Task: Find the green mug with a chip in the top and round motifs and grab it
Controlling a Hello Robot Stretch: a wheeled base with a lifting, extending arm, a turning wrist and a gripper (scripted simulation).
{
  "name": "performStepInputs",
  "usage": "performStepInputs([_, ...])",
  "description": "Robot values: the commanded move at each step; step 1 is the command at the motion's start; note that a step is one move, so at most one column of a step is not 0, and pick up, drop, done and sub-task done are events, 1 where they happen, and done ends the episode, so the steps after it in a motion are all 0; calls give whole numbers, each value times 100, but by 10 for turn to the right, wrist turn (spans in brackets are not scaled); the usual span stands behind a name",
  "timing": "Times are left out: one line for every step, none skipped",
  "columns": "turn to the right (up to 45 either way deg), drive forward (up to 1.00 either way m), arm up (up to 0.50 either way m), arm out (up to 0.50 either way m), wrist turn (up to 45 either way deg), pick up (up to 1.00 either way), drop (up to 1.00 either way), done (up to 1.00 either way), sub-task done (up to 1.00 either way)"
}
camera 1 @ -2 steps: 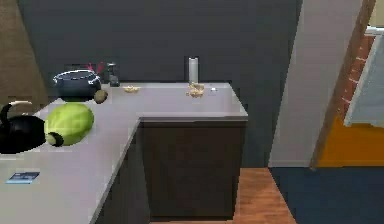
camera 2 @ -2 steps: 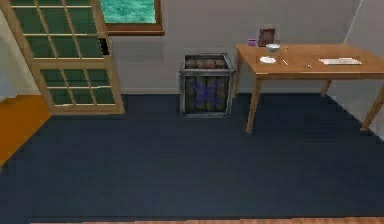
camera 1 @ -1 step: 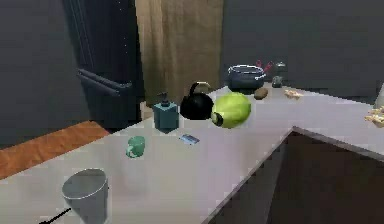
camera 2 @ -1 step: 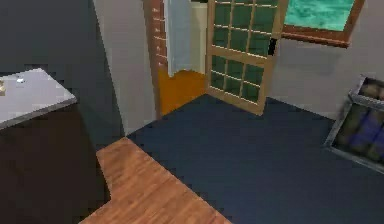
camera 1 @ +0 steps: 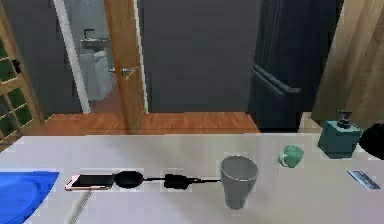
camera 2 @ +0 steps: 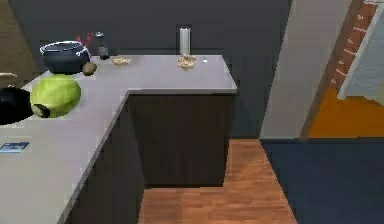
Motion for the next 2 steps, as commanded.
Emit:
performStepInputs([-450, 0, 0, 0, 0, 0, 0, 0, 0])
performStepInputs([-150, 0, 0, 0, 0, 0, 0, 0, 0])
